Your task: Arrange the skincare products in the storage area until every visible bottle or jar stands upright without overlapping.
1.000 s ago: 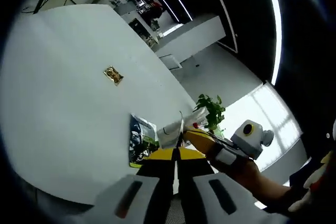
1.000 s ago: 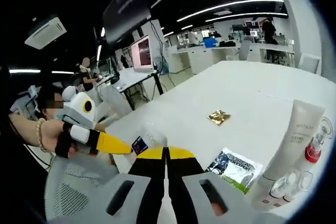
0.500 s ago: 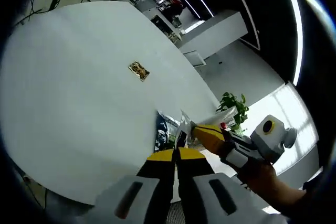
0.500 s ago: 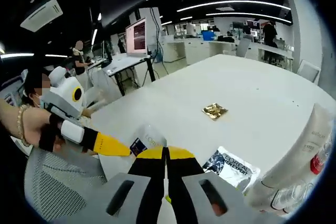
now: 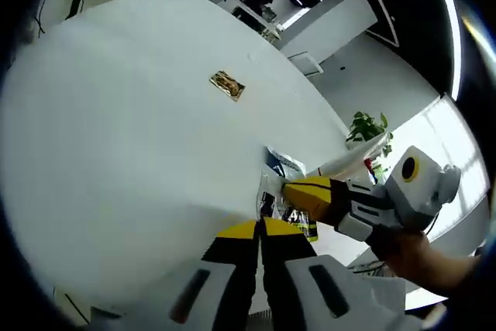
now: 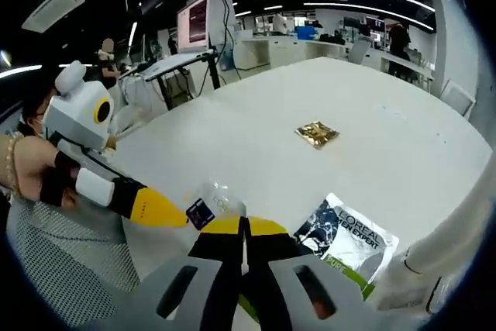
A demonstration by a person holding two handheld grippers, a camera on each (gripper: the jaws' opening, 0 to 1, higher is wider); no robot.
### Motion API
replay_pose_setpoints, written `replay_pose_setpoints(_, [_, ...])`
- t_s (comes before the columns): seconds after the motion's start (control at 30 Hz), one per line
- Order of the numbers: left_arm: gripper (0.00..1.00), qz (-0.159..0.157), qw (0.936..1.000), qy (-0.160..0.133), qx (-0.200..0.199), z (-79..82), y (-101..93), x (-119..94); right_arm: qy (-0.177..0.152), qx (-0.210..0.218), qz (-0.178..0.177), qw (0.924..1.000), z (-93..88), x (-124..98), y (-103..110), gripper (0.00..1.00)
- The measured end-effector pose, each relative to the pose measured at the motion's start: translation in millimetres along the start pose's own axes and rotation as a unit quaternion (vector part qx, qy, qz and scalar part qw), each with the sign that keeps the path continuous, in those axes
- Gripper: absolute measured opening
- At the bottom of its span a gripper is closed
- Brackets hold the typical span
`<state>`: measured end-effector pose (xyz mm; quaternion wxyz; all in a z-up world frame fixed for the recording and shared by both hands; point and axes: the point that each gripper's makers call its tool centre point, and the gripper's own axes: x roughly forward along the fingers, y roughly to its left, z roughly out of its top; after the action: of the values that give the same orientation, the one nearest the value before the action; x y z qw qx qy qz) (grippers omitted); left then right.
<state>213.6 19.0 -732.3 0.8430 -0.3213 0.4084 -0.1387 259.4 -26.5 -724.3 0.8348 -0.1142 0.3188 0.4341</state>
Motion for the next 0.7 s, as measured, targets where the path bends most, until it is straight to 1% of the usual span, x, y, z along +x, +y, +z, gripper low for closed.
replay_pose_setpoints(0.17, [0.02, 0.01, 0.9999, 0.01, 0.0, -1.8, 13.4, 14, 0.016, -0.006, -0.006, 0.9998, -9.0, 13, -4, 0.01])
replay_pose_setpoints(0.27, [0.02, 0.018, 0.9997, 0.016, 0.007, -2.0, 12.0, 11, 0.024, -0.009, -0.009, 0.9996, -12.6, 16, -3, 0.01])
replay_pose_setpoints(0.33, [0.02, 0.022, 0.9995, 0.019, 0.011, -2.3, 13.3, 13, 0.028, -0.02, -0.011, 0.9994, -11.9, 15, -2, 0.01])
replay_pose_setpoints(0.47, [0.02, 0.027, 0.9992, 0.026, 0.013, -3.2, 19.0, 18, 0.036, -0.041, -0.011, 0.9984, -15.3, 21, -4, 0.01])
replay_pose_setpoints(0.53, [0.02, 0.031, 0.9987, 0.03, 0.025, -3.7, 21.3, 20, 0.04, -0.049, -0.011, 0.9979, -18.2, 22, -4, 0.01])
replay_pose_setpoints(0.63, [0.02, 0.035, 0.9982, 0.034, 0.034, -5.4, 20.9, 20, 0.048, -0.054, -0.013, 0.9973, -21.5, 26, -4, 0.01])
replay_pose_setpoints(0.67, [0.02, 0.036, 0.9977, 0.036, 0.045, -3.7, 22.4, 21, 0.048, -0.056, -0.013, 0.9972, -21.9, 26, -4, 0.01])
replay_pose_setpoints(0.7, [0.02, 0.036, 0.9975, 0.036, 0.048, -3.2, 22.4, 22, 0.05, -0.06, -0.015, 0.9968, -22.7, 26, -4, 0.01])
